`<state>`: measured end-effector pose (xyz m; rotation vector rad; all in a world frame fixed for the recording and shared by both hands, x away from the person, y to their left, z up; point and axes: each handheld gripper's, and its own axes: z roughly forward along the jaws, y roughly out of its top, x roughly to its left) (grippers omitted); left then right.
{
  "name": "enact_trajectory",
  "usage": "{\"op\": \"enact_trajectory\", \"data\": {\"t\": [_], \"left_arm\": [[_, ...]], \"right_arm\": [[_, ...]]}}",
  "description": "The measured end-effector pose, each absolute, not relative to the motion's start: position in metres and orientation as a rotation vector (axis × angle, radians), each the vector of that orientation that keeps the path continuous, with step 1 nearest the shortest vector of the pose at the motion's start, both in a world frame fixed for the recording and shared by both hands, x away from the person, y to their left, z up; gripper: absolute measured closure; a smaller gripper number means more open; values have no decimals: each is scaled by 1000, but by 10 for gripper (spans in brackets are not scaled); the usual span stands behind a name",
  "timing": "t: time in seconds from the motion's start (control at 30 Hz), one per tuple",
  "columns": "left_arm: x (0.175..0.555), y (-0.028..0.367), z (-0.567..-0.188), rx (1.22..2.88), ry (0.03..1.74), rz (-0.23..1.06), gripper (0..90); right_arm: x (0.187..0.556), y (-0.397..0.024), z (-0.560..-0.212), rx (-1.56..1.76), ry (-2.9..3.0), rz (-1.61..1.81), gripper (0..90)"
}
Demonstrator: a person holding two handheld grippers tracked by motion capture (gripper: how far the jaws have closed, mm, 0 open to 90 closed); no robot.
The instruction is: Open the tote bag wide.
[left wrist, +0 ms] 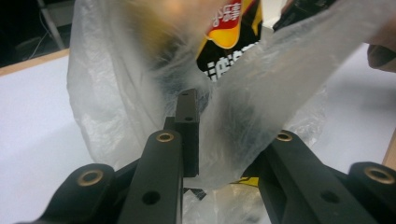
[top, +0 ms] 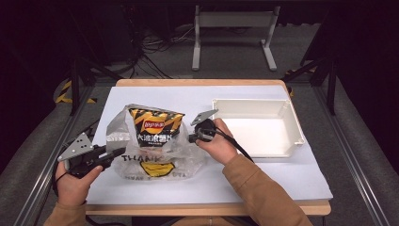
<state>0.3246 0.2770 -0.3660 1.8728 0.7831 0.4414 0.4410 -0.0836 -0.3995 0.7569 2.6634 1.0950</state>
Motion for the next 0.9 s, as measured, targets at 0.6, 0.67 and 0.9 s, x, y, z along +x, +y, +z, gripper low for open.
{"op": "enact_trajectory", "data": {"t": [0.6,0.67,0.9], "left_arm": [[323,284,-368,1838,816,434,724],[322,284,-368,1838,818,437,670],[321,280,-363,1803,846,483,352]], "right_arm": [[420,-74,-419,705,2724,1010,889],[418,-77,-415,723,2703,1057,851],[411,-90,-402,734,2610,1164,720]]}}
